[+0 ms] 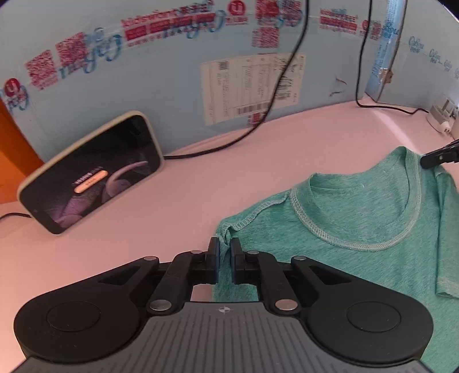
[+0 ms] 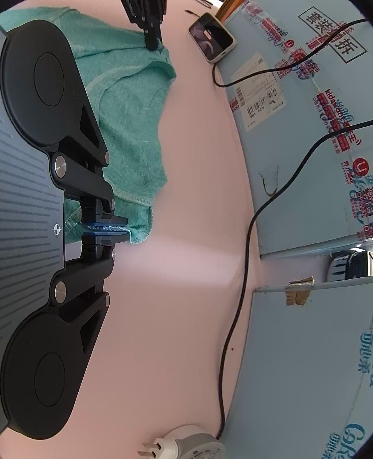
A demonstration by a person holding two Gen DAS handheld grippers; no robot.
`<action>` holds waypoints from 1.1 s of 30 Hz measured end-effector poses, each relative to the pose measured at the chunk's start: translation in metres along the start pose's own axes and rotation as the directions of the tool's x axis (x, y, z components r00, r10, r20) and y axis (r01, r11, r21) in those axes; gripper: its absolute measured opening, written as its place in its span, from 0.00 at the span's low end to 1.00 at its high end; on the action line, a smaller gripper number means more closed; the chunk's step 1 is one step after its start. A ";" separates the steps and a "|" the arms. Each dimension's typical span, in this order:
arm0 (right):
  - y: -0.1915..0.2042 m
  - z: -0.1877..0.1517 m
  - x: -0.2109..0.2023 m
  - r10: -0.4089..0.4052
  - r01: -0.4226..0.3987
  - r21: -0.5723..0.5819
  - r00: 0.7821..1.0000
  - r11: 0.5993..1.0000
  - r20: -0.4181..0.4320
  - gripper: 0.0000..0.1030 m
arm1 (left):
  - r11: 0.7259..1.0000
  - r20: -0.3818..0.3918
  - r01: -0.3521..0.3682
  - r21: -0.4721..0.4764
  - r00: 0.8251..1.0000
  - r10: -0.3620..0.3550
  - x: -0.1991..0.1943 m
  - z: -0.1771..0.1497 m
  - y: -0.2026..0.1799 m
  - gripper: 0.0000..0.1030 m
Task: Fold clothes
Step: 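Pinch the collar with the left gripper while the right gripper pinches the shoulder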
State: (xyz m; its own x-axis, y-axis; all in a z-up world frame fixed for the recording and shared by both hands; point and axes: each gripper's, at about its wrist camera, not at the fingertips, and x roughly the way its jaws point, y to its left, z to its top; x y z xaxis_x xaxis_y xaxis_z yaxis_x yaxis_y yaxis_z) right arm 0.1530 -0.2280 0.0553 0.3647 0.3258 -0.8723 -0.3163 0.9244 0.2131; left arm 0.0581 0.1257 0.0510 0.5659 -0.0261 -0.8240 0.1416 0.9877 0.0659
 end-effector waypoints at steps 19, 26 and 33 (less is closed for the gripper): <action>0.000 0.022 0.033 -0.106 0.105 0.016 0.992 0.994 0.061 0.03 | 0.975 0.057 -0.190 0.120 0.981 0.184 0.016 0.005 0.009 0.22; -0.008 0.018 -0.001 -0.095 0.081 0.089 0.982 0.993 0.162 0.16 | 0.980 0.088 -0.195 0.046 0.978 0.191 -0.025 -0.010 0.022 0.63; -0.019 -0.021 -0.068 -0.059 0.010 0.169 0.956 0.986 0.287 0.27 | 0.976 0.123 -0.215 -0.025 0.968 0.216 -0.082 -0.057 0.022 0.80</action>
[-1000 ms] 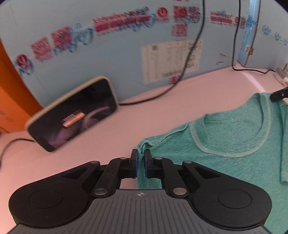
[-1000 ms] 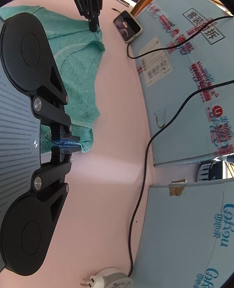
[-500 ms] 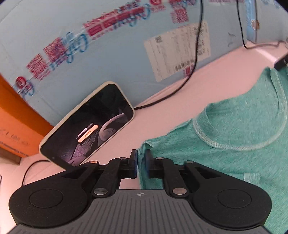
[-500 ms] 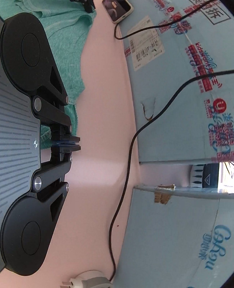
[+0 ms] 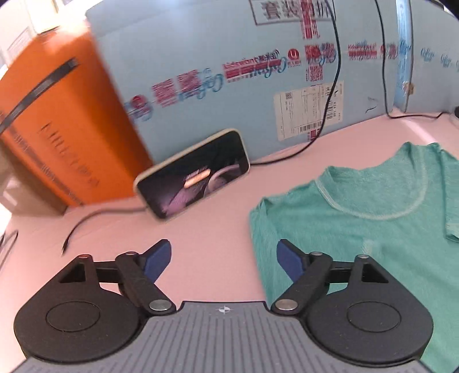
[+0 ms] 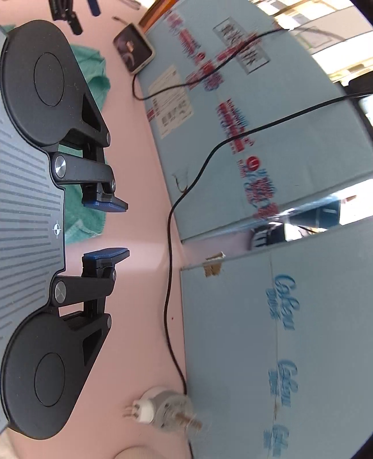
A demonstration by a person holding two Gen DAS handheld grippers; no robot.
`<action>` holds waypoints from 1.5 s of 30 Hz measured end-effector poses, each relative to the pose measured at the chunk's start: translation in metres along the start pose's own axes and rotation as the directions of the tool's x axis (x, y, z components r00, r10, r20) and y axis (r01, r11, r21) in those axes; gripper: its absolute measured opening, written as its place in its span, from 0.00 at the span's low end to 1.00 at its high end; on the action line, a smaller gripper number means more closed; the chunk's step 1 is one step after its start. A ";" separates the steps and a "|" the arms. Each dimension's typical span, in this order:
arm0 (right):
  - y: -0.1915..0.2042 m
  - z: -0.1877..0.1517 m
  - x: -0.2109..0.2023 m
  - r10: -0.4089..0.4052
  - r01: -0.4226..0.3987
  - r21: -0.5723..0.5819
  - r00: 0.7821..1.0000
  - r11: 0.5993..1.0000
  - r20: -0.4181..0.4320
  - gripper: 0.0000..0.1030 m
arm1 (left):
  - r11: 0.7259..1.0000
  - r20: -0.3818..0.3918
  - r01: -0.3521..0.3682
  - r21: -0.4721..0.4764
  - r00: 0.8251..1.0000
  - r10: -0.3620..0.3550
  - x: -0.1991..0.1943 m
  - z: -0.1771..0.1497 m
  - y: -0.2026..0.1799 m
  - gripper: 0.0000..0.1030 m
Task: Fold clothes
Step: 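Pinch the collar with the left gripper while the right gripper pinches the shoulder, then open both grippers and move them back over the green t-shirt hem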
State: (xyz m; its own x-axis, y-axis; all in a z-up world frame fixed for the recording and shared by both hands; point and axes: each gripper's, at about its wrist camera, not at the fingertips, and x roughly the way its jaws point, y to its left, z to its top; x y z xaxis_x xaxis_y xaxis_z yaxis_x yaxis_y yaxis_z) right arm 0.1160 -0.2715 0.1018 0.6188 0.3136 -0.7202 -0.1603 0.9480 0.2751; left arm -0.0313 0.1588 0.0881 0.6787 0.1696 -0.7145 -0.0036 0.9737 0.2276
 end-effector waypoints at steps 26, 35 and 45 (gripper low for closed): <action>0.003 -0.230 -0.217 -0.327 0.288 0.256 0.936 0.923 0.127 0.49 | 0.930 -0.123 0.186 -0.316 0.964 -0.235 -0.111 -0.155 -0.017 0.80; 0.077 -0.245 -0.194 -0.166 0.180 -0.092 0.976 0.979 0.141 0.28 | 0.934 -0.059 0.322 -0.152 0.941 -0.334 -0.124 -0.141 -0.063 0.43; 0.093 -0.242 -0.145 -0.141 0.138 -0.212 0.990 0.967 0.000 0.18 | 0.949 -0.153 0.190 -0.251 0.960 -0.233 -0.109 -0.164 -0.050 0.42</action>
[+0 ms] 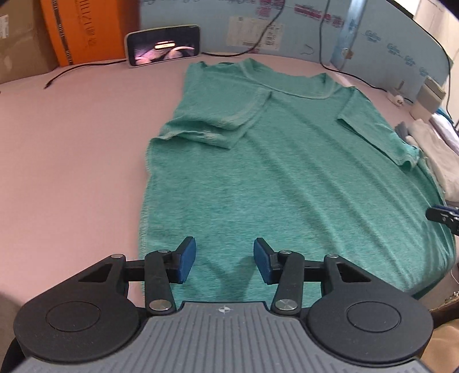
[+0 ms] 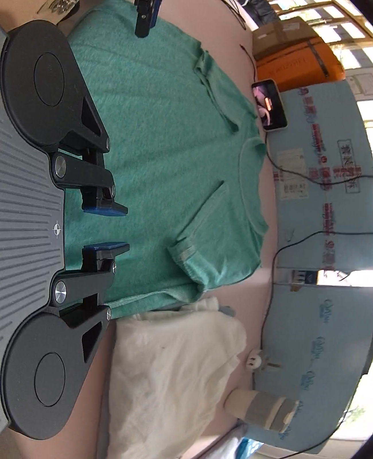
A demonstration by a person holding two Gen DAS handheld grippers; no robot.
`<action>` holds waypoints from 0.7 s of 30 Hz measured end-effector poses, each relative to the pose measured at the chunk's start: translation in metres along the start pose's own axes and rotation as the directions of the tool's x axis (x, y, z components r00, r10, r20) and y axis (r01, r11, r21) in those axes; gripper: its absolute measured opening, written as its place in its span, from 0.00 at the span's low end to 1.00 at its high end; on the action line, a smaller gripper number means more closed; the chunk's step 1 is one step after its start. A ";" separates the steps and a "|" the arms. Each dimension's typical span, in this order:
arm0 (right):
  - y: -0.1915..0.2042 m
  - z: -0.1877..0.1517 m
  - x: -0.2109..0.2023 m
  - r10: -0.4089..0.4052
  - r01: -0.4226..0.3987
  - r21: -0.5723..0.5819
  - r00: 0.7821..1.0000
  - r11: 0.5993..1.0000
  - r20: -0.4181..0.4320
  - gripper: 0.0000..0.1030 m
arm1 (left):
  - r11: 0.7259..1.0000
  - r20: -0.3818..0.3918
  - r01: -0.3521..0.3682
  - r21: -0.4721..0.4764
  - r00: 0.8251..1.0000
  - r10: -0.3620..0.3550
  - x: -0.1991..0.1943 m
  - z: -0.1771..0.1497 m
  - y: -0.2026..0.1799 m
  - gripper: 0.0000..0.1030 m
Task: Fold clothes
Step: 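Open both grippers and move them back over the green t-shirt hem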
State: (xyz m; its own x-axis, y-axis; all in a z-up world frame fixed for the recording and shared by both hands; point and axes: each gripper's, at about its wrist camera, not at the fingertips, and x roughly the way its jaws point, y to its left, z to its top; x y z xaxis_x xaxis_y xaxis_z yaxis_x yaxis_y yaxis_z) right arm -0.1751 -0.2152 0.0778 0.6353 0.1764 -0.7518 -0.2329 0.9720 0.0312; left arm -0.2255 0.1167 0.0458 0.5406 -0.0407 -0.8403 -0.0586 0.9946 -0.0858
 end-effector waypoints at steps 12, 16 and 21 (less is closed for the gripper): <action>-0.041 -0.011 -0.007 -0.116 0.128 0.157 0.990 0.979 -0.083 0.16 | 0.996 0.003 -0.076 -0.048 0.997 0.076 -0.012 0.015 0.013 0.49; -0.039 -0.009 -0.025 -0.086 0.086 0.175 0.996 0.981 -0.007 0.21 | 0.999 0.059 -0.044 -0.029 0.997 0.046 -0.022 0.028 0.007 0.59; -0.038 0.001 -0.028 -0.045 0.038 0.174 0.998 0.984 0.037 0.21 | 1.000 0.015 -0.018 0.007 1.000 0.018 -0.006 0.029 -0.004 0.59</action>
State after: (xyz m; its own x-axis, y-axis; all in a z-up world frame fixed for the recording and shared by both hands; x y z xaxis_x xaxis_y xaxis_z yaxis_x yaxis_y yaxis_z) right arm -0.1838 -0.2566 0.0982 0.6721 0.1381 -0.7275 -0.0772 0.9902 0.1166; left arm -0.2038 0.1160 0.0668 0.5519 -0.0218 -0.8336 -0.0621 0.9958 -0.0672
